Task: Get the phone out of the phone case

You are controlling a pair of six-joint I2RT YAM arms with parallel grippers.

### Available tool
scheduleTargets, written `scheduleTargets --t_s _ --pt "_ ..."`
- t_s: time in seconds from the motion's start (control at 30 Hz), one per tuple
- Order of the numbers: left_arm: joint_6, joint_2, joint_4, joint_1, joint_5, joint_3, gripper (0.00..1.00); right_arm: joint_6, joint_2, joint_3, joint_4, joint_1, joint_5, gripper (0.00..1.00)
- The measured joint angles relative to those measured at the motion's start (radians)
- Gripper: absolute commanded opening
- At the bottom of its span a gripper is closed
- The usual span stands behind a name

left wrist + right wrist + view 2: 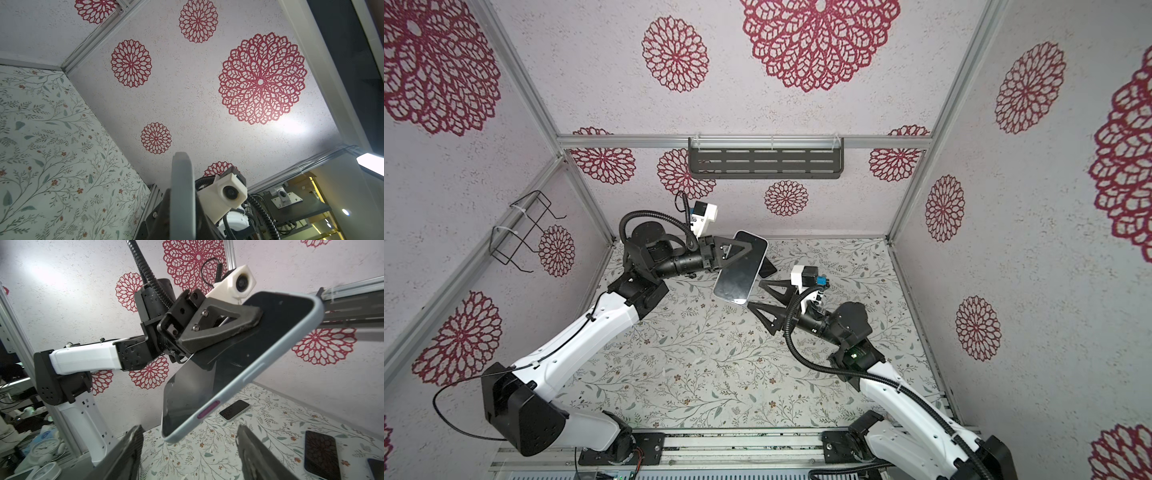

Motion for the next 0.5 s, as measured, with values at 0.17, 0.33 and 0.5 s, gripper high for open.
scheduleTargets --t_s 0.17,0.33,0.5 --pt "0.084 -0.013 -0.079 0.0 0.0 0.013 0.0 0.04 0.058 0.025 -0.019 0.0 -0.074 0.62" --pt "0.095 -0.013 -0.09 0.0 -0.004 0.013 0.0 0.082 0.082 0.014 0.002 0.006 -0.108 0.56" --pt "0.095 -0.012 -0.089 0.0 -0.004 0.013 0.0 0.111 0.087 0.0 0.032 0.02 -0.132 0.47"
